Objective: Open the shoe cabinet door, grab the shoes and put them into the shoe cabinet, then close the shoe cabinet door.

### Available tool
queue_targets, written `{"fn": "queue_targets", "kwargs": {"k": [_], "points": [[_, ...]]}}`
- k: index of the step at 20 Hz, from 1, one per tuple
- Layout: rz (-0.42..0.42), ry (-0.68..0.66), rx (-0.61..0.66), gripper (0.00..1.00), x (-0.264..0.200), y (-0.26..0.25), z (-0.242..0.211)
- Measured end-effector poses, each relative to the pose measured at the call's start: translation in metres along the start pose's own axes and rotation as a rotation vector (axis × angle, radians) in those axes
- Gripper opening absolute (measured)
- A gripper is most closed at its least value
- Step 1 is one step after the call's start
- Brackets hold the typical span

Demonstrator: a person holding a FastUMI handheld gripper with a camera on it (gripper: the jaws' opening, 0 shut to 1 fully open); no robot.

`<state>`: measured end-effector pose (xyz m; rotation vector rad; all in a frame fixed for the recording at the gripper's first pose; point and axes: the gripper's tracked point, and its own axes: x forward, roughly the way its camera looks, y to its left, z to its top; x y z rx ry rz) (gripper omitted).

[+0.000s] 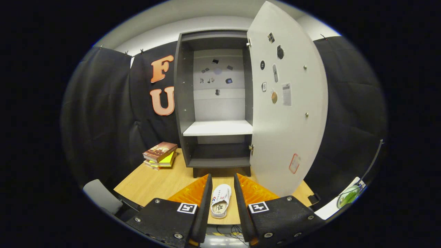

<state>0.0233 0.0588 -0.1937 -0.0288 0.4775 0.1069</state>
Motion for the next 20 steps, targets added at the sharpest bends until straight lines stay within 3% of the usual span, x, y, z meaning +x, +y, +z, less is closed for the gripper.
{"fn": "queue_targets", "kwargs": {"k": [11,20], "points": [[0.046,0.322,0.025,0.41,0.087,0.044,-0.129],[0.066,0.510,0.028,0.42,0.160,0.044,-0.214]]}}
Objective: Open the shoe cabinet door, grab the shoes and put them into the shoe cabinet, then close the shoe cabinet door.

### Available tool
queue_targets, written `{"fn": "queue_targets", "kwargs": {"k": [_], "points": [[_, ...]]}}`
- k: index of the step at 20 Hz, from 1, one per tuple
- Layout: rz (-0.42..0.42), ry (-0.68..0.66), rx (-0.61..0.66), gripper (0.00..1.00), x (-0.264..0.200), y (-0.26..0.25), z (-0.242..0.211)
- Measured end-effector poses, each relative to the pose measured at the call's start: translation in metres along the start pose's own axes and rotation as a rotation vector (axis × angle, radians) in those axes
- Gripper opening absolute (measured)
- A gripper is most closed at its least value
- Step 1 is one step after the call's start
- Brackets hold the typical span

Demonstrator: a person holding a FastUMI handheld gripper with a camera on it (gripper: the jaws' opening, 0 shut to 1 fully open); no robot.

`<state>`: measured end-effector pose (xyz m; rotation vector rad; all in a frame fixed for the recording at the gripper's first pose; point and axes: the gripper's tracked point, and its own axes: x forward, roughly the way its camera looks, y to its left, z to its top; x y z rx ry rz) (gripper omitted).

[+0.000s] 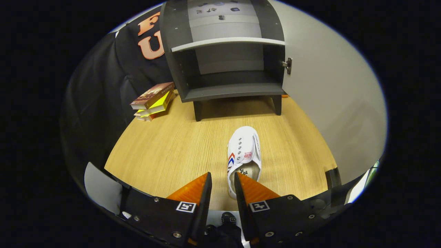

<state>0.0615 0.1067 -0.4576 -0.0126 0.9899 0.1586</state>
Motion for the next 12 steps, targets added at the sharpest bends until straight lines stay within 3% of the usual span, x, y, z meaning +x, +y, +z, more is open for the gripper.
{"fn": "queue_targets", "kwargs": {"k": [6,12], "points": [[-0.024,0.079,-0.024,0.42,0.048,-0.010,-0.021],[-0.041,0.128,-0.009,0.30,0.083,-0.015,-0.038]]}}
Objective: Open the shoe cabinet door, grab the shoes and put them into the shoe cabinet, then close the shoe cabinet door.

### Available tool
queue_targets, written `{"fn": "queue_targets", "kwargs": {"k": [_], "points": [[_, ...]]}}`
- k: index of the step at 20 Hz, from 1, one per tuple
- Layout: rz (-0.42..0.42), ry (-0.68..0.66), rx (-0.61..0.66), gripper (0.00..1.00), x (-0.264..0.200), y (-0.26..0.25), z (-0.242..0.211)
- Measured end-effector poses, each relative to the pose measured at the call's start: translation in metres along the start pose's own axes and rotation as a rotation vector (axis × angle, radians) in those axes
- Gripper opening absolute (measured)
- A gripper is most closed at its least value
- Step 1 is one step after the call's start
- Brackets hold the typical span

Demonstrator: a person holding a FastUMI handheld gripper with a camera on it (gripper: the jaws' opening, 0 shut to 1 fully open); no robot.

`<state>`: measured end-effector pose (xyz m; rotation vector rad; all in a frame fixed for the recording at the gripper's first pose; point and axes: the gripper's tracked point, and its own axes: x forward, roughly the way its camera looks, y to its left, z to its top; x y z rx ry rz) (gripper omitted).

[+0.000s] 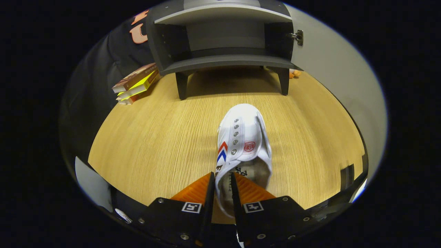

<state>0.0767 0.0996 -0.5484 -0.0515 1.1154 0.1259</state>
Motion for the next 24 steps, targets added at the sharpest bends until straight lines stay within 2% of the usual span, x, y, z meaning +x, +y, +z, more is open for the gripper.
{"fn": "queue_targets", "kwargs": {"k": [2,3,5,7,9,12,14,20,24], "points": [[0.010,-0.001,0.026,0.25,0.007,0.004,0.001],[0.018,-0.001,0.036,0.16,0.010,0.006,0.001],[0.029,-0.006,0.020,0.05,0.011,0.010,0.002],[0.049,0.002,0.003,0.03,0.009,0.010,0.004],[0.089,-0.004,0.060,0.00,0.004,0.010,0.014],[0.134,-0.024,0.160,0.00,-0.001,0.010,0.032],[0.137,-0.052,0.160,0.00,-0.009,0.006,0.045],[0.217,-0.118,0.254,0.00,-0.045,0.009,0.085],[0.261,-0.188,0.249,0.00,-0.078,0.013,0.117]]}}
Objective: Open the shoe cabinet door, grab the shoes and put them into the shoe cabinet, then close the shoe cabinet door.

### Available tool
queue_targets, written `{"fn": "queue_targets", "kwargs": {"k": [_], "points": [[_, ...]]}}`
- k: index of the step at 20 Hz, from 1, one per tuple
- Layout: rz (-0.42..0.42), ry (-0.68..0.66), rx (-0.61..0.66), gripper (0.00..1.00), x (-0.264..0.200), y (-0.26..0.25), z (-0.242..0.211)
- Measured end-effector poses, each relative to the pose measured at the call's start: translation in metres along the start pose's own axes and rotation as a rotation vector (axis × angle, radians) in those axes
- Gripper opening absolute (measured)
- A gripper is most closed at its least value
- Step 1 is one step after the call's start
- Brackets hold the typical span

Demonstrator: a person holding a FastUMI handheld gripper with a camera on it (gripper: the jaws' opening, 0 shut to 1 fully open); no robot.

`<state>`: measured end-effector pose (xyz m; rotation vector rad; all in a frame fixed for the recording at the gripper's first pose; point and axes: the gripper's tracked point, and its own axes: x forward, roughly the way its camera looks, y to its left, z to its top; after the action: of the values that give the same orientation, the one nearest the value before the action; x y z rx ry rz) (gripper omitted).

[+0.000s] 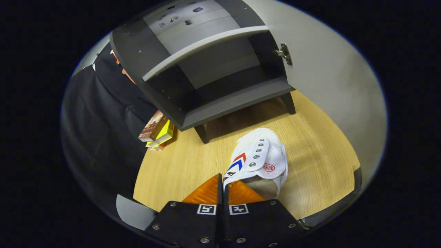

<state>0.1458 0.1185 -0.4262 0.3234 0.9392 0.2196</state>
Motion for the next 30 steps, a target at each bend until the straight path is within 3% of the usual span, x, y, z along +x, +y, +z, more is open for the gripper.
{"fn": "queue_targets", "kwargs": {"k": [8,16,22,30], "points": [[0.103,-0.173,-0.069,0.00,-0.058,0.056,0.092],[0.097,-0.336,-0.142,0.00,-0.101,0.097,0.190],[0.062,-0.411,-0.221,0.00,-0.068,0.111,0.260],[-0.006,-0.409,-0.277,0.00,0.010,0.106,0.333]]}}
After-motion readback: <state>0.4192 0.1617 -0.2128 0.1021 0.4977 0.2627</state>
